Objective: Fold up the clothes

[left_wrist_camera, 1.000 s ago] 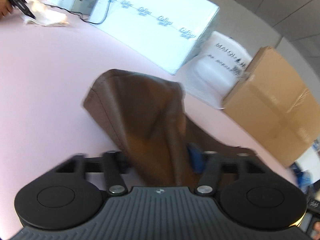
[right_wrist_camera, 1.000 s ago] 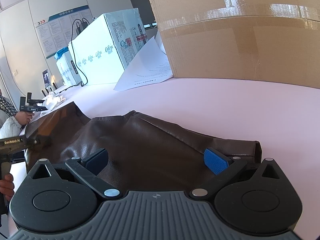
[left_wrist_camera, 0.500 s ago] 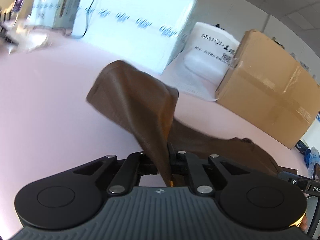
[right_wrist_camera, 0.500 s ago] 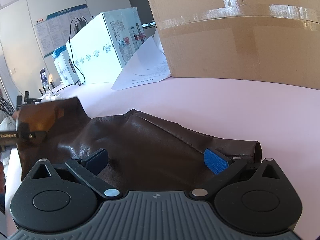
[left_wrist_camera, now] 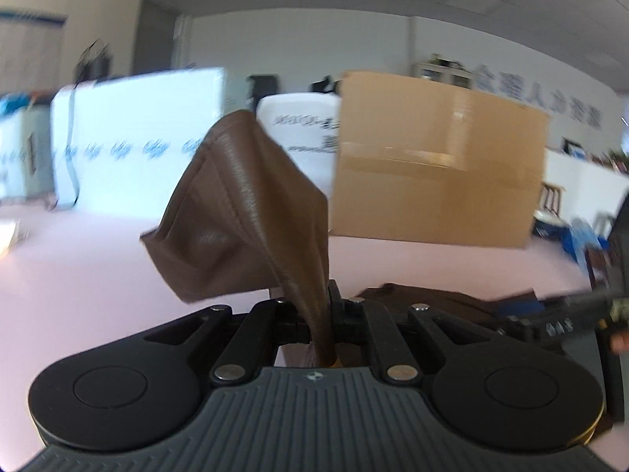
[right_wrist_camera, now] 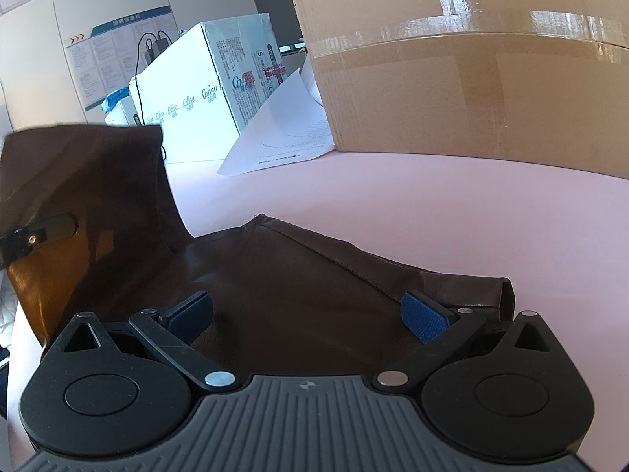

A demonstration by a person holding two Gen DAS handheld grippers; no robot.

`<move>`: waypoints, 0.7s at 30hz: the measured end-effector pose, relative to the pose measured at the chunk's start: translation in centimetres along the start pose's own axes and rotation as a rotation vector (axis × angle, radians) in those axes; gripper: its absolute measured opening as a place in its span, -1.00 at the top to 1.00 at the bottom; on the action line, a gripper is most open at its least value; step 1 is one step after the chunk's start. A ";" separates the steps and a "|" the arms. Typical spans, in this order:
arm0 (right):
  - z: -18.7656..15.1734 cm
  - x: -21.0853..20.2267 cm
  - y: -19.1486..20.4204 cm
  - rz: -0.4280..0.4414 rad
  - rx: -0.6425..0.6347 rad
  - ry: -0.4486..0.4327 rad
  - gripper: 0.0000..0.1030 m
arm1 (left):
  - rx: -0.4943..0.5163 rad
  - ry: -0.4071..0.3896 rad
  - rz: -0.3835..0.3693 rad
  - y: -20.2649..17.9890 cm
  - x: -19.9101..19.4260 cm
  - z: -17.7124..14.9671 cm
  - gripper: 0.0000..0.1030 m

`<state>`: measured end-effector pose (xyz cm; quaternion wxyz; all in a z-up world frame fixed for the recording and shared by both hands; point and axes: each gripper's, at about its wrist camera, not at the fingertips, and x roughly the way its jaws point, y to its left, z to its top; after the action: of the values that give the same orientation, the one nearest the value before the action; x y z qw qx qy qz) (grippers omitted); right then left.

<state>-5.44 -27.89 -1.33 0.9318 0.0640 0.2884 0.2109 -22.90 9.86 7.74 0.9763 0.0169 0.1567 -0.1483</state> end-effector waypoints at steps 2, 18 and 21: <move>0.1 0.1 0.0 0.001 0.000 0.000 -1.00 | 0.058 -0.002 -0.048 -1.0 -0.3 -0.3 0.91; 0.5 -0.6 1.0 -0.104 -0.093 -0.006 -1.00 | 0.477 0.127 -0.353 -6.2 -0.4 -3.6 0.77; 0.7 -1.2 1.3 -0.179 -0.127 -0.033 -1.00 | 0.498 0.158 -0.368 -6.5 0.3 -4.1 0.70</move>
<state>-6.40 -27.28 0.20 0.9537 -0.0177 0.2638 0.1435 -25.81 3.95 3.81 0.8837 0.2382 0.1916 -0.3545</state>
